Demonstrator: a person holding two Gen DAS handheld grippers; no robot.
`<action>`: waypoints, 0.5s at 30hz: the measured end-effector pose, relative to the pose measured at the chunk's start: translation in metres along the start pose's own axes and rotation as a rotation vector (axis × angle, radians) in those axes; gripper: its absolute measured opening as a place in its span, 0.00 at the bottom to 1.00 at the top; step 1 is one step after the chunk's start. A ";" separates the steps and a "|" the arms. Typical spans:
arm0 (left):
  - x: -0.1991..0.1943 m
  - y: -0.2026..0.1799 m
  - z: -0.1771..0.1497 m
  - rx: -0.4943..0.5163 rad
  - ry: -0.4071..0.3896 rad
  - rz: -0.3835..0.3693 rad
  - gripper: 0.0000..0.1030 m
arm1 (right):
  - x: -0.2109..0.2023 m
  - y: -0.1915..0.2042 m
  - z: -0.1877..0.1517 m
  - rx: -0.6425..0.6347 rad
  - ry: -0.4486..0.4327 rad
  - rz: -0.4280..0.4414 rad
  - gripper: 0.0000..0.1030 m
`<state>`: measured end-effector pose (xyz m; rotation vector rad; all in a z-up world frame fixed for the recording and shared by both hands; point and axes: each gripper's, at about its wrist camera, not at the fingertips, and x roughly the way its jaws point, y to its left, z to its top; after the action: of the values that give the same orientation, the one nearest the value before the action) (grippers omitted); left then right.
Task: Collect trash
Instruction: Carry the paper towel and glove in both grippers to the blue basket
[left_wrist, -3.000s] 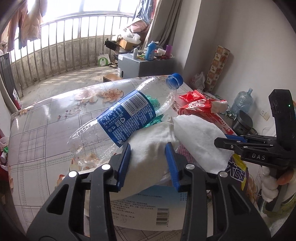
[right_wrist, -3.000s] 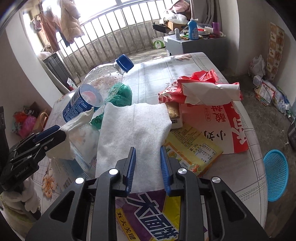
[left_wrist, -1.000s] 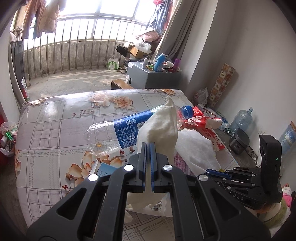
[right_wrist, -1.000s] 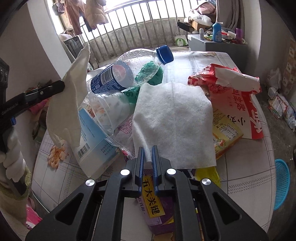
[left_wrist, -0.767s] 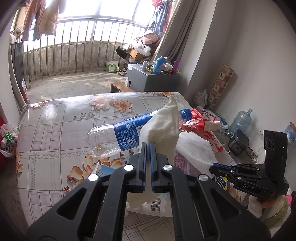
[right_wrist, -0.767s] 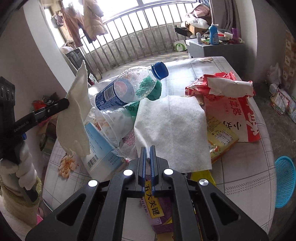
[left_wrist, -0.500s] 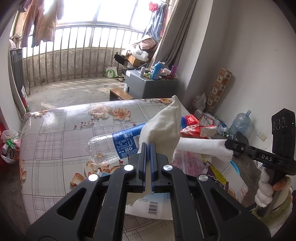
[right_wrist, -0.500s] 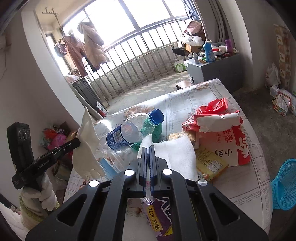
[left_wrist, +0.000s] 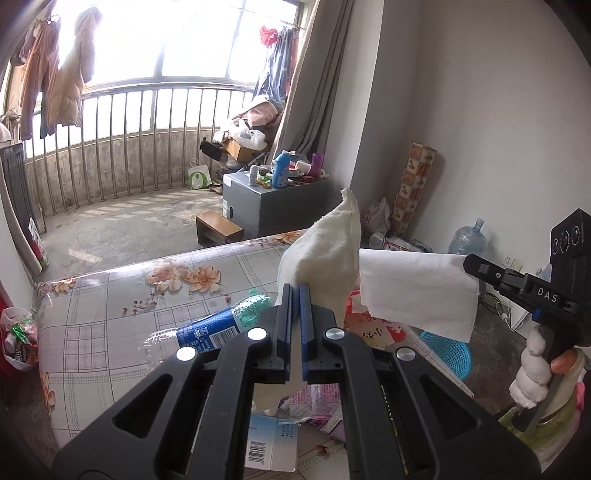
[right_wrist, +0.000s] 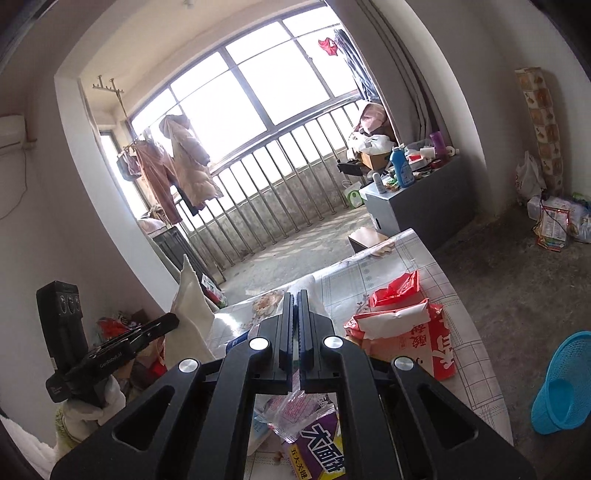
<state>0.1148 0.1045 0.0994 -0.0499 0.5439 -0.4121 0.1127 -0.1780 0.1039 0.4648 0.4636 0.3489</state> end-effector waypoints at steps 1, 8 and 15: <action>0.002 -0.007 0.004 0.010 -0.002 -0.010 0.02 | -0.006 -0.004 0.002 0.007 -0.012 -0.004 0.02; 0.027 -0.066 0.026 0.090 0.000 -0.092 0.02 | -0.045 -0.041 0.010 0.059 -0.093 -0.052 0.02; 0.069 -0.139 0.041 0.177 0.037 -0.220 0.02 | -0.090 -0.091 0.012 0.130 -0.168 -0.137 0.02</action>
<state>0.1387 -0.0526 0.1221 0.0691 0.5385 -0.6760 0.0628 -0.2957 0.0986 0.5806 0.3531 0.1460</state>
